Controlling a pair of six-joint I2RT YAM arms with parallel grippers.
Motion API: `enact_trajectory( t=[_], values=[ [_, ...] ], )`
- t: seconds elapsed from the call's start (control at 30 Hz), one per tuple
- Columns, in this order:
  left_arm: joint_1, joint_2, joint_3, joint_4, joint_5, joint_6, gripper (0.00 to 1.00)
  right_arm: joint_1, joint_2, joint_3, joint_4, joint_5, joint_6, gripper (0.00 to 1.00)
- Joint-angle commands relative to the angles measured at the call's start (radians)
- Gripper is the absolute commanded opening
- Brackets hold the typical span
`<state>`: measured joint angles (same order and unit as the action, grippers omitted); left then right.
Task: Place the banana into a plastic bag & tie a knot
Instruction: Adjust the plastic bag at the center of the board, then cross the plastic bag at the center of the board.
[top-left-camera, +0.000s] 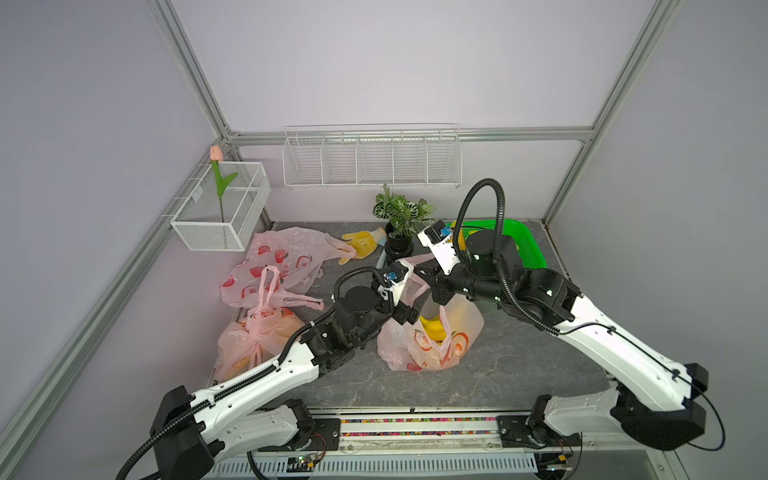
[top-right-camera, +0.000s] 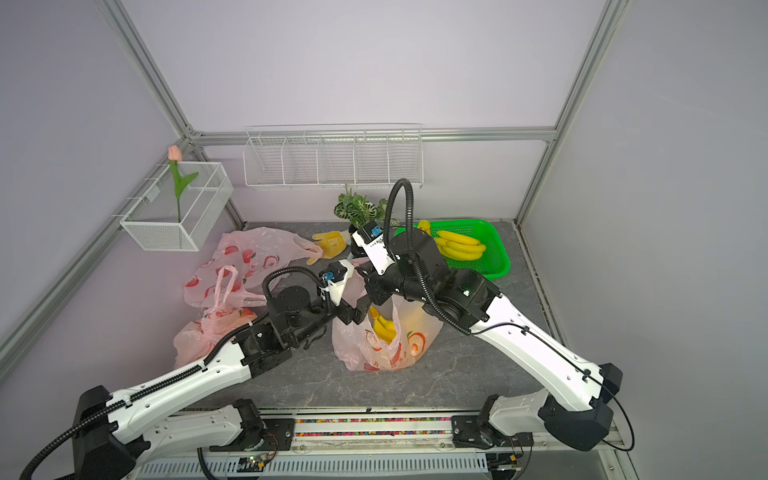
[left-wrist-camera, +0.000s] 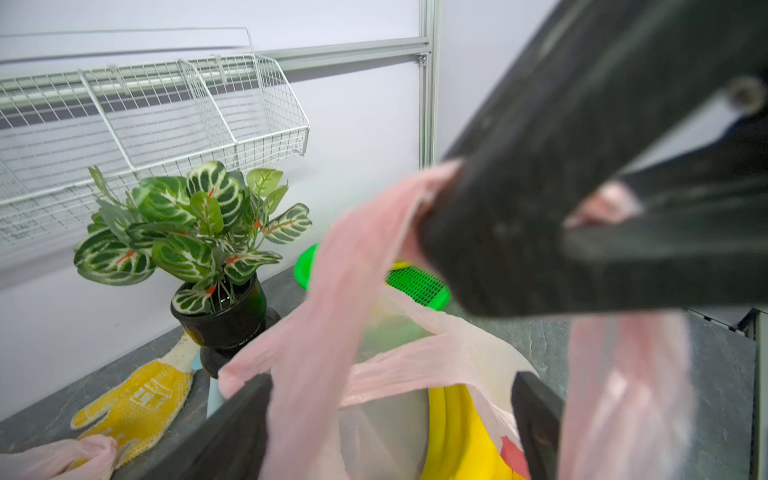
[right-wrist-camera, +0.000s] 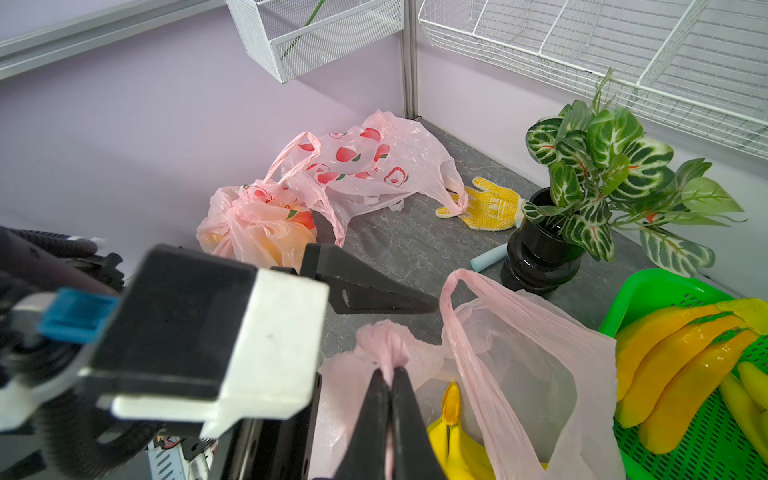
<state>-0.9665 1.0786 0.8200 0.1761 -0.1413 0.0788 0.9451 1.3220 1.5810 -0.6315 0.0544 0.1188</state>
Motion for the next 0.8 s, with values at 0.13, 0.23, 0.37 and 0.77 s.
enact_trajectory(
  t=[0.13,0.23,0.37,0.77],
  values=[
    [0.005,-0.005,-0.003,0.068,0.070,0.025,0.65,-0.006,-0.064,-0.051,0.008,-0.047,0.003,0.07],
    [0.005,0.005,-0.002,0.068,0.109,0.021,0.49,-0.011,-0.070,-0.059,0.015,-0.063,0.010,0.07],
    [0.005,0.006,-0.014,0.076,0.124,0.015,0.31,-0.021,-0.089,-0.077,0.037,-0.082,0.027,0.07],
    [0.012,0.022,-0.020,0.061,0.123,-0.039,0.00,-0.070,-0.131,-0.115,0.075,-0.094,0.058,0.17]
  ],
)
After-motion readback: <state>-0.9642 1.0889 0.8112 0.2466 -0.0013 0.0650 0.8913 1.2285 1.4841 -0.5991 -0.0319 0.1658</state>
